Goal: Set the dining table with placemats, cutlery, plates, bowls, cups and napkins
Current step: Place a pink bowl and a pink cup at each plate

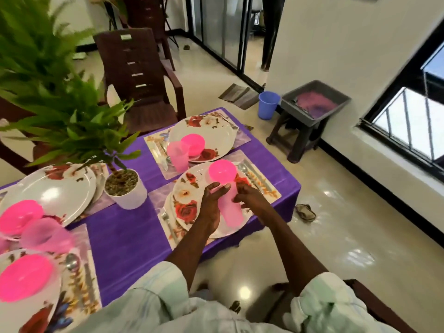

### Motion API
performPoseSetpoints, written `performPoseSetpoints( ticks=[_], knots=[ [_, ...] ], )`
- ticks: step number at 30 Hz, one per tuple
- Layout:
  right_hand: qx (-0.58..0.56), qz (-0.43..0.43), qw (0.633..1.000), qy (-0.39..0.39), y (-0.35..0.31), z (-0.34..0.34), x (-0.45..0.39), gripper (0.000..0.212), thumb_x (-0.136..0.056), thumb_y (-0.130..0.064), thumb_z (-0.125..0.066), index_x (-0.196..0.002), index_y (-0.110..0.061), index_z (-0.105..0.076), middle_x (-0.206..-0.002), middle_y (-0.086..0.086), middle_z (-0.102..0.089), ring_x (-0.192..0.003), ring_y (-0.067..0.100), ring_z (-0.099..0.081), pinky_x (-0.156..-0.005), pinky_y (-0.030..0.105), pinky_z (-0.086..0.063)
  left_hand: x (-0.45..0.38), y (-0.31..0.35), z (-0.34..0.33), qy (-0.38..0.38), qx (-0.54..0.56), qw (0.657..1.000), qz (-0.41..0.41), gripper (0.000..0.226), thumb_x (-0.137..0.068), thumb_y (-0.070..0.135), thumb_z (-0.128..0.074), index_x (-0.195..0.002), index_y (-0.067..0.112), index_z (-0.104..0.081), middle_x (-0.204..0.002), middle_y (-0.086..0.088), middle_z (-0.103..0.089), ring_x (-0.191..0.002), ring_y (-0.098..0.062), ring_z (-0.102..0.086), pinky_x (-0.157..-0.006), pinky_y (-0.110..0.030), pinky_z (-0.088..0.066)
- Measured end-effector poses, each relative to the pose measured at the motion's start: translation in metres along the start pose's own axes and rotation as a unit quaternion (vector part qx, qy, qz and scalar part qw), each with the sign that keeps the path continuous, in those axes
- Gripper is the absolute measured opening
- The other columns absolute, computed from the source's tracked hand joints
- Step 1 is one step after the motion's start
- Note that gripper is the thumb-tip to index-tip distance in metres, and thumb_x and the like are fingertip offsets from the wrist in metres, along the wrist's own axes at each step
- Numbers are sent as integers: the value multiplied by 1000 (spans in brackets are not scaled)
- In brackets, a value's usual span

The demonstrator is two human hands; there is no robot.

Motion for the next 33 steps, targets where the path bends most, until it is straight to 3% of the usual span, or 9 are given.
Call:
performPoseSetpoints(
  ticks=[3, 7, 12, 16, 21, 25, 27, 30, 33],
  knots=[
    [30, 5, 999, 12, 5, 25, -16, 75, -79, -38, -75, -144, -21, -42, -136, -6, -51, -120, 19, -52, -100, 38, -49, -21, -9, -28, -13, 0, 1000, 17, 64, -58, 30, -82, -116, 15, -58, -108, -6, -62, -106, -27, -58, -83, -41, -52],
    [45, 11, 998, 51, 5, 62, -42, 71, -78, -31, -80, -138, -17, -44, -127, -3, -53, -117, 18, -51, -99, 34, -47, -54, -16, -67, -9, 43, 998, 32, 37, -79, 26, -71, -112, 10, -63, -106, -12, -63, -107, -33, -58, -98, -52, -45],
    [51, 13, 995, 86, -2, 103, -87, 79, -71, -43, -83, -135, -24, -40, -127, -8, -49, -115, 11, -47, -83, 22, -43, -98, -15, -111, -19, 67, 993, 94, 23, -93, 24, -59, -109, 8, -64, -100, -14, -67, -107, -33, -62, -95, -44, -50],
    [72, 35, 993, 90, -27, 128, -123, 85, -63, -32, -89, -132, -18, -41, -124, -1, -52, -116, 18, -52, -88, 33, -52, -136, -2, -126, 0, 84, 994, 63, 23, -97, 19, -52, -116, 10, -61, -113, -14, -63, -116, -29, -55, -107, -43, -37],
    [43, 111, 987, 109, -60, 137, -149, 43, -74, 3, -80, -76, -21, -45, -77, -5, -51, -71, 11, -55, -59, 16, -46, -164, 9, -121, 82, 98, 992, -7, 25, -96, 6, -52, -119, 3, -59, -121, -18, -63, -115, -29, -60, -103, -36, -45],
    [42, 114, 982, 143, -56, 138, -175, 71, -62, -22, -91, -117, -13, -47, -107, 1, -55, -98, 15, -59, -76, 29, -55, -167, 11, -107, 177, 73, 980, -55, 12, -86, -6, -57, -89, 5, -62, -83, -18, -65, -68, -27, -63, -64, -32, -54],
    [44, 132, 981, 137, -51, 138, -189, 64, -59, -17, -92, -111, -19, -54, -102, -6, -59, -95, 6, -61, -74, 29, -55, -163, 11, -105, 208, 55, 974, -78, 13, -85, -8, -54, -87, 4, -59, -72, -17, -61, -53, -24, -55, -50, -29, -45],
    [49, 154, 978, 130, -44, 138, -204, 68, -56, -19, -94, -111, -24, -55, -103, -15, -59, -94, -7, -58, -78, 21, -54, -155, 11, -105, 269, 16, 957, -104, 13, -83, -7, -50, -84, 4, -58, -64, -16, -55, -47, -21, -44, -44, -27, -34],
    [73, 156, 981, 91, -42, 138, -216, 95, -50, -41, -93, -130, -17, -48, -123, -6, -57, -112, 9, -56, -92, 32, -51, -148, 13, -116, 334, -14, 933, -130, 17, -82, -5, -50, -75, 9, -59, -60, -14, -54, -47, -20, -42, -45, -28, -31]
  ],
)
Point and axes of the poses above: each hand's wrist, its own x-axis away from the middle knuckle, its own z-axis out of the back of the hand, y = z × x, the point moved 3 cm from there along -x, towards the middle knuckle
